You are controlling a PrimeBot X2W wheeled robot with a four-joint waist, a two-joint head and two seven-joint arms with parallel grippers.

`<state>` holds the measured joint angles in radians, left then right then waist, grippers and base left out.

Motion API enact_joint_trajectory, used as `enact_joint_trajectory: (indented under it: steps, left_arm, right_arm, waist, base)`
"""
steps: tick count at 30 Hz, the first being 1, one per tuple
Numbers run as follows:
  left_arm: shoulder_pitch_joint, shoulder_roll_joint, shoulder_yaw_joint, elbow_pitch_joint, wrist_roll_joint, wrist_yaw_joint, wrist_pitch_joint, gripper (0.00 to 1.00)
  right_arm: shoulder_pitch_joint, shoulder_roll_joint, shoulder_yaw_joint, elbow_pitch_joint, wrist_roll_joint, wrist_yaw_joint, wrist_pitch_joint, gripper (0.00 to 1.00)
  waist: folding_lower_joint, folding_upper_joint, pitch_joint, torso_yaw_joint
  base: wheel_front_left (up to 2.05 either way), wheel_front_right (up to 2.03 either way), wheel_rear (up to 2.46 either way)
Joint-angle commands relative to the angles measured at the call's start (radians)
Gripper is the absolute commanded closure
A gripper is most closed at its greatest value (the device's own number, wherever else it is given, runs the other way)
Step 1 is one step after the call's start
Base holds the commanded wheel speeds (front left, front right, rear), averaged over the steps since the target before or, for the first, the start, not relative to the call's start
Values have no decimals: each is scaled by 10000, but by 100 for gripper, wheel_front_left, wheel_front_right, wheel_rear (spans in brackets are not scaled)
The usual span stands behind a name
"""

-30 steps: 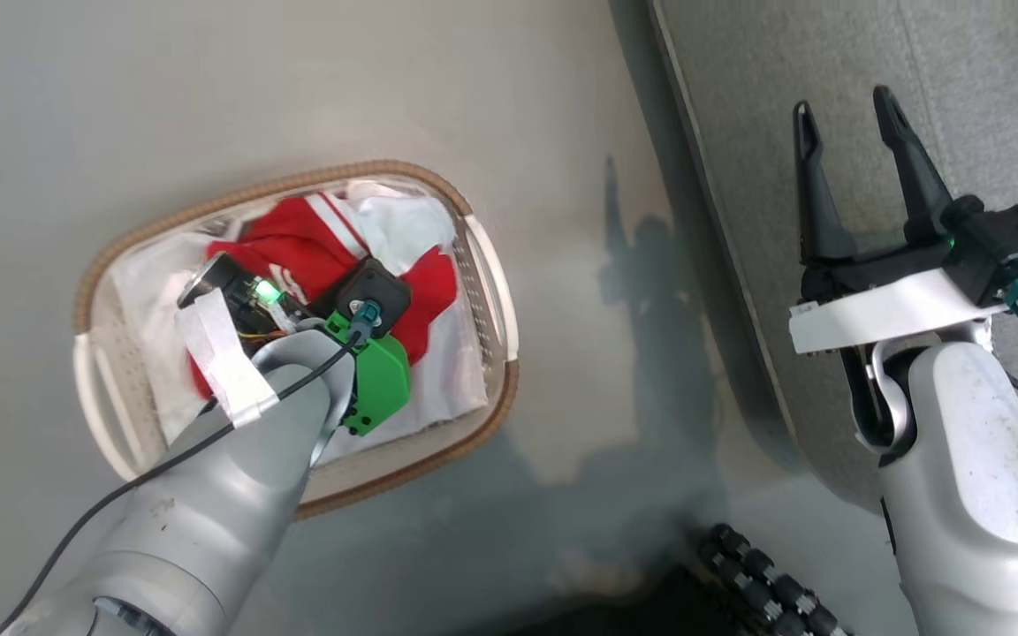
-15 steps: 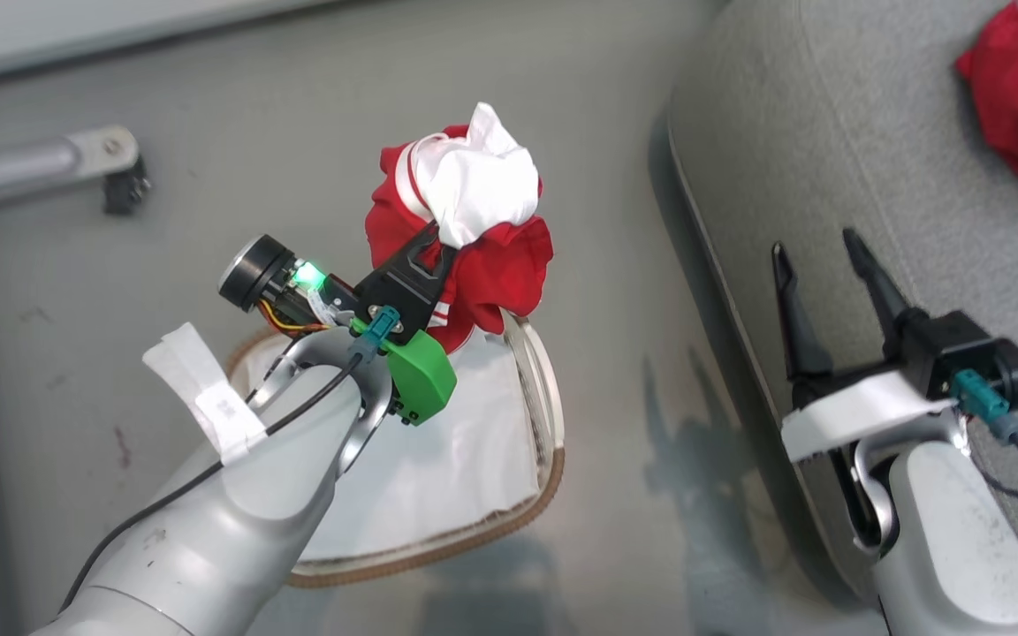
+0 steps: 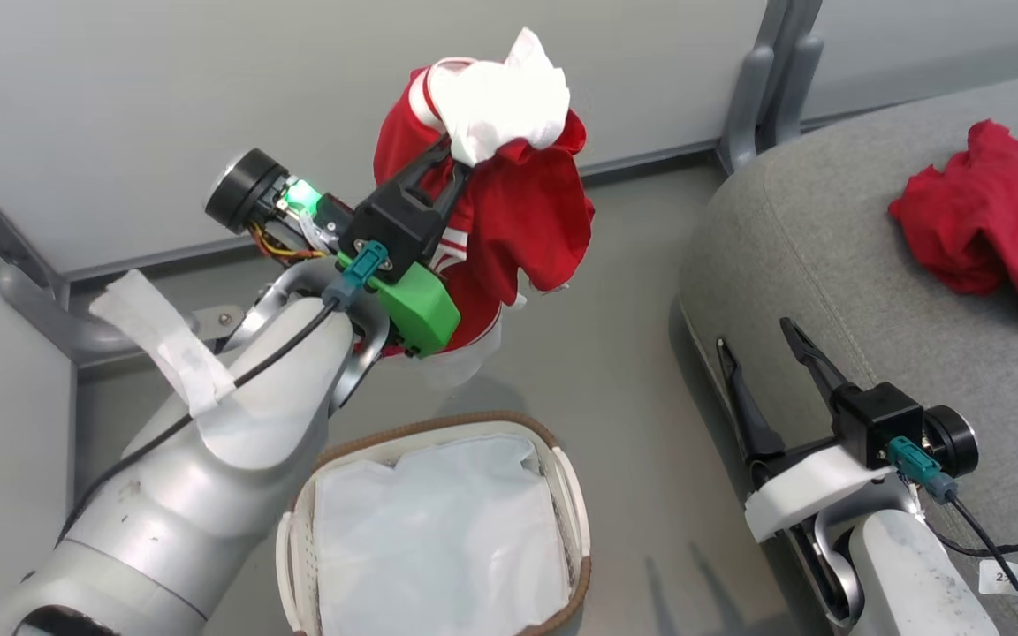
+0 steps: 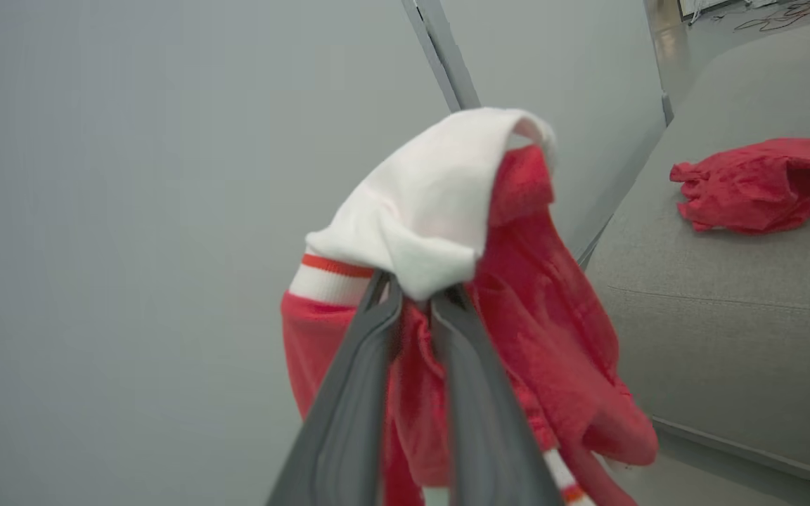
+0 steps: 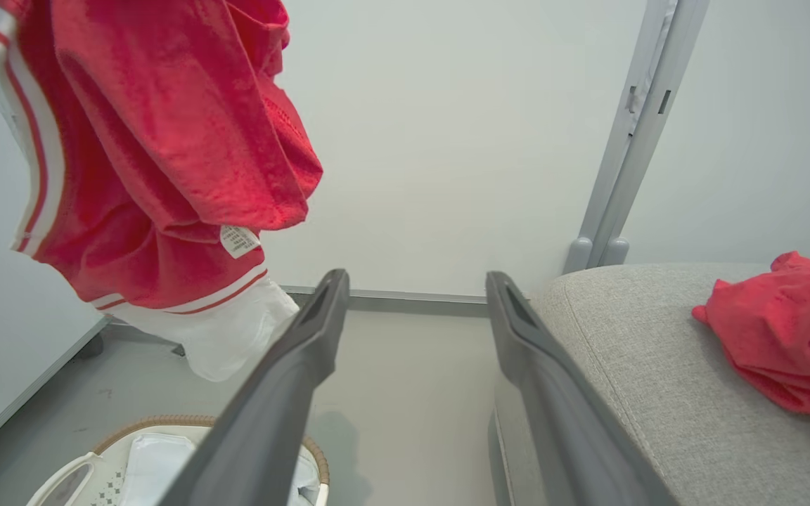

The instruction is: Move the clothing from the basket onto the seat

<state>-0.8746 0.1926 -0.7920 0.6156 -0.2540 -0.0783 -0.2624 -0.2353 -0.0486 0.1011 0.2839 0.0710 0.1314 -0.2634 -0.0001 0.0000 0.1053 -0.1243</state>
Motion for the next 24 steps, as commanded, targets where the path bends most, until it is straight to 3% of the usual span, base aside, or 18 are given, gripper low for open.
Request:
enact_joint_trajectory:
  steps: [1,13,24]
  left_arm:
    - [-289,38,66,-67,-79,-31,-34,100]
    - [-1332,-72,3,-275,-337,-295,73,100]
    - [-1045,-329,-526,-906,-610,-408,184,100]
  right_arm:
    - [104,-35,109,0,-34,-14,-20,0]
    - [-832,-34,1323,158,-197,-14,-20,0]
    - [-2533,-35,1664,1100,-1280,-14,-18,0]
  waist:
    - [1,0,-986,58]
    - [1,0,-1273,150]
    - [1,0,-1329,642]
  base:
    - [0,0,0]
    - [0,0,0]
    - [0,0,0]
